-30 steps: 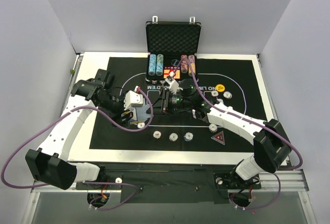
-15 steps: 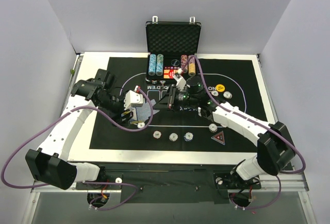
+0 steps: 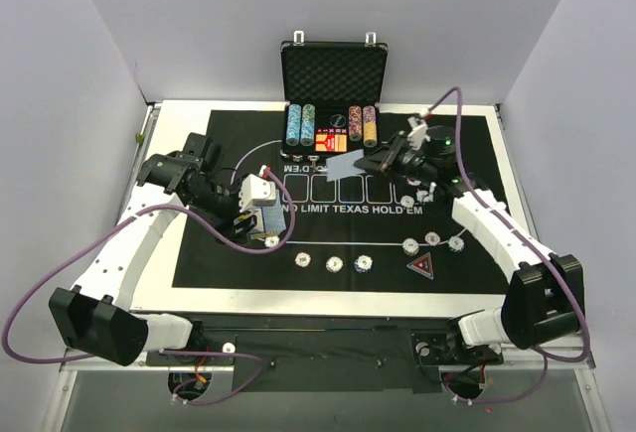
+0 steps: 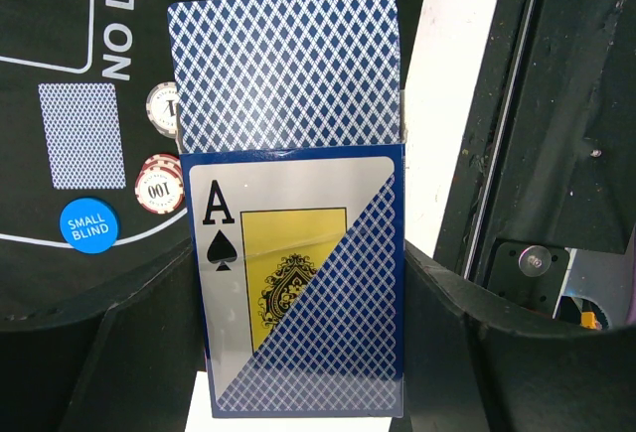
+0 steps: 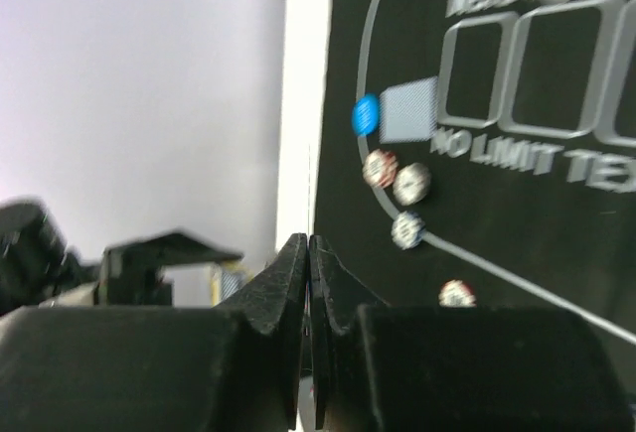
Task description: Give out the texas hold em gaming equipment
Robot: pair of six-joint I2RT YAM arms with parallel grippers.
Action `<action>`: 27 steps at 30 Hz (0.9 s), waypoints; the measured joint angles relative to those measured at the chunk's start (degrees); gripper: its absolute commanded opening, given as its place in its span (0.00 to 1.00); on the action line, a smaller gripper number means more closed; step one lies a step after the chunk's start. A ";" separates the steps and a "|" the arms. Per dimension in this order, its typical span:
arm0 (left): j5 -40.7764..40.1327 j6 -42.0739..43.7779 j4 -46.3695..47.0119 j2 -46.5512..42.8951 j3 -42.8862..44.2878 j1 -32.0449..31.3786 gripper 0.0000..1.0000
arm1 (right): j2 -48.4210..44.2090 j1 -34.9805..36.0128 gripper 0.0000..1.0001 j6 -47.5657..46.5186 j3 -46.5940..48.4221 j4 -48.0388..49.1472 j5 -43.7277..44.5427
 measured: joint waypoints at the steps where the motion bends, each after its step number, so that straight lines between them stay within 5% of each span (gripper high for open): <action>1: 0.00 0.00 0.02 0.00 0.00 0.00 0.03 | 0.11 -2.19 0.00 -0.79 -0.04 -1.05 1.05; 11: 0.04 0.04 0.00 0.00 0.02 0.00 0.03 | 16.28 -16.79 0.00 -8.70 4.92 -9.51 14.71; 27: 0.00 0.20 -0.04 0.07 0.57 0.00 0.03 | 33.68 -17.03 0.00 -14.71 19.50 -17.84 21.66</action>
